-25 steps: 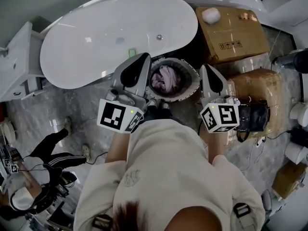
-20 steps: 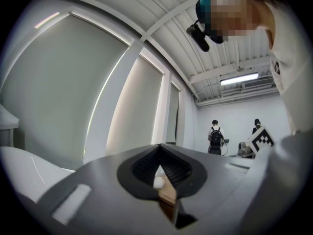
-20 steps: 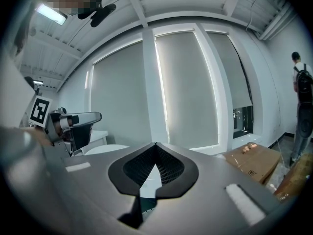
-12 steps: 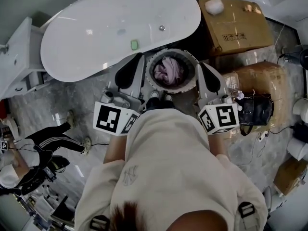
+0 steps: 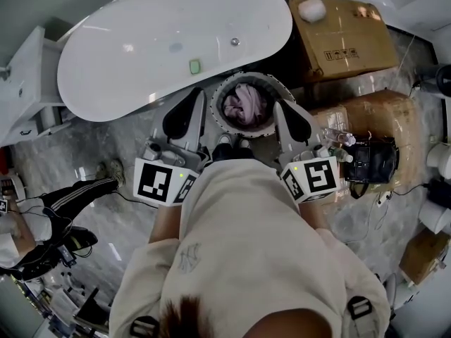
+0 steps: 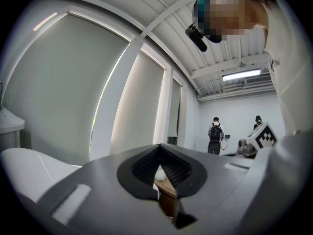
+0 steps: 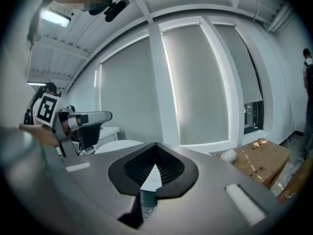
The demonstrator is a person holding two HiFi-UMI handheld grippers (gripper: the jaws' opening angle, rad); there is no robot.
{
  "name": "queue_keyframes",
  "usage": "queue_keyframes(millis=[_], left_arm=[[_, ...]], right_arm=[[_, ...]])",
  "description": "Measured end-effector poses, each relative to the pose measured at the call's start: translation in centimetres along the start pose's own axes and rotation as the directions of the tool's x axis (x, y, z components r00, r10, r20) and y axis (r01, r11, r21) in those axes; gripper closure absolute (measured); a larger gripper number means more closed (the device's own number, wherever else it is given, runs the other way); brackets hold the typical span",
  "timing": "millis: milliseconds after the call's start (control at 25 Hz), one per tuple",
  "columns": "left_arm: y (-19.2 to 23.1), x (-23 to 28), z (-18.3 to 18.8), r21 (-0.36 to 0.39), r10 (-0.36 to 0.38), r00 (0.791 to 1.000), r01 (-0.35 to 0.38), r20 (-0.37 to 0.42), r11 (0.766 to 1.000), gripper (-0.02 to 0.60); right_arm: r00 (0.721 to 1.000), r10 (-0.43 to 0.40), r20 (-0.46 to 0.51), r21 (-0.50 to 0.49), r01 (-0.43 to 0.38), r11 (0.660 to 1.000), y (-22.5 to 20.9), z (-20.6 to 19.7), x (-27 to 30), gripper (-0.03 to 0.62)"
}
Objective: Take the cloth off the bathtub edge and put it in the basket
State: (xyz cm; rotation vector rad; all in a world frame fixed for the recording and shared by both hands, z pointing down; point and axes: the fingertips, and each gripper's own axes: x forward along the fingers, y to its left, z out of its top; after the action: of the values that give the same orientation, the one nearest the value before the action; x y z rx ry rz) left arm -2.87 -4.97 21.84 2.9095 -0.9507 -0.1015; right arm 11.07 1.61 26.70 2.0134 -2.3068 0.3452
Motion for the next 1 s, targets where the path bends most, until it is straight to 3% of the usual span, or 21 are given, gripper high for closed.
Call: queue_keyframes(millis=[1000], left_arm=[[0.9,-2.3,-0.8,-0.003,0.014,1.000,-0.014,-0.019,1.000,0.538]], right_arm=[[0.999,-0.038,0.002,-0.025,0.038,0.999,0.3,0.1,-1.0,0.597]])
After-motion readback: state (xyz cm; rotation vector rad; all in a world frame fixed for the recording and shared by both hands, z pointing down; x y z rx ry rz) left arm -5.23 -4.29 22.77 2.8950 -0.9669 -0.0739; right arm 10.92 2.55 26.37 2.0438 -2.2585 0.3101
